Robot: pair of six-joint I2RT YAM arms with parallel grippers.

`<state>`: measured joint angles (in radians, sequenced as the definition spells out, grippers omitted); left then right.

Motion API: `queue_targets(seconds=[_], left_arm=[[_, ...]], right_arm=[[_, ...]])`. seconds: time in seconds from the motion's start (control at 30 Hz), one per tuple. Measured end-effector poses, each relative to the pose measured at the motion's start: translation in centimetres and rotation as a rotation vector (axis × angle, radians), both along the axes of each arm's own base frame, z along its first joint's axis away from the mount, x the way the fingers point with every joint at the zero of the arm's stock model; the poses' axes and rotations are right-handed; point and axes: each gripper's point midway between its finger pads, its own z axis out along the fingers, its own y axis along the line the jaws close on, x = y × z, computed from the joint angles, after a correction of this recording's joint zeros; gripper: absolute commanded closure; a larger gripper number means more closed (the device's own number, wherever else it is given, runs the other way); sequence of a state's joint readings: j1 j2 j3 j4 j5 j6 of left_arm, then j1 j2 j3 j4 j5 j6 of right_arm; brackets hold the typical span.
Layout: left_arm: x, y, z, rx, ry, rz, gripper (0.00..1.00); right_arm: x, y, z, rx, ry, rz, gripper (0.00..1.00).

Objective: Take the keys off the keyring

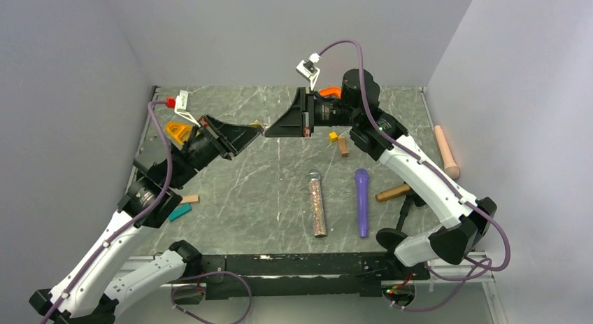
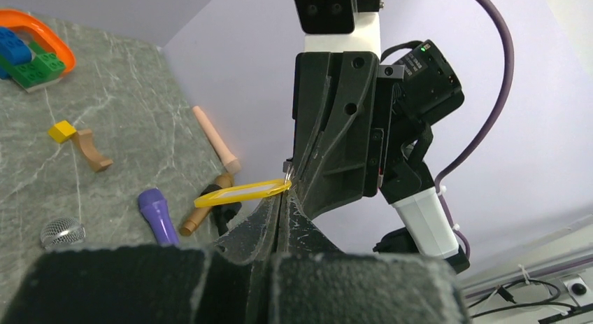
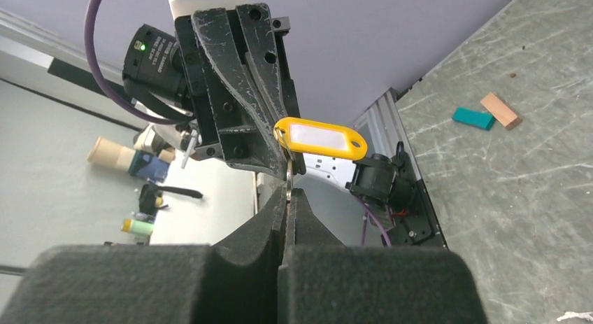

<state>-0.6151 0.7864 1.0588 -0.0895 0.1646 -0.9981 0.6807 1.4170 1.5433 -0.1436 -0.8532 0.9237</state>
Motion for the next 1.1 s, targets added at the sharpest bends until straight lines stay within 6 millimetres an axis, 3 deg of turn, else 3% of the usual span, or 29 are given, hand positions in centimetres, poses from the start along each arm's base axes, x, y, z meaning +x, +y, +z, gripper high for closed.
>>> queue_targets(seconds=[0.2,0.5,0.83,1.1], left_arm=[[-0.5,-0.3,-0.4,0.004,0.012,-0.033,1.0],[-0.9,-0.2,-1.3,0.011,0.017,-0.045,1.0],[-0.4,0.2,1.2,-0.088,-0.052,-0.011,1.0],[0.9,-0.7,1.4,-0.13,-0.036,-0.013,1.0]], right_arm=[[-0.4,-0.6,-0.3,-0.022,-0.02,0.007,1.0],[-0.5,-2.1,1.3,0.005,-0.057,-0.044,1.0],[1.4,-1.6,2.0,0.085,0.031,-0.162,1.0],[1.8,-1.5,3.2,0.14,0.042,-0.177,1.0]])
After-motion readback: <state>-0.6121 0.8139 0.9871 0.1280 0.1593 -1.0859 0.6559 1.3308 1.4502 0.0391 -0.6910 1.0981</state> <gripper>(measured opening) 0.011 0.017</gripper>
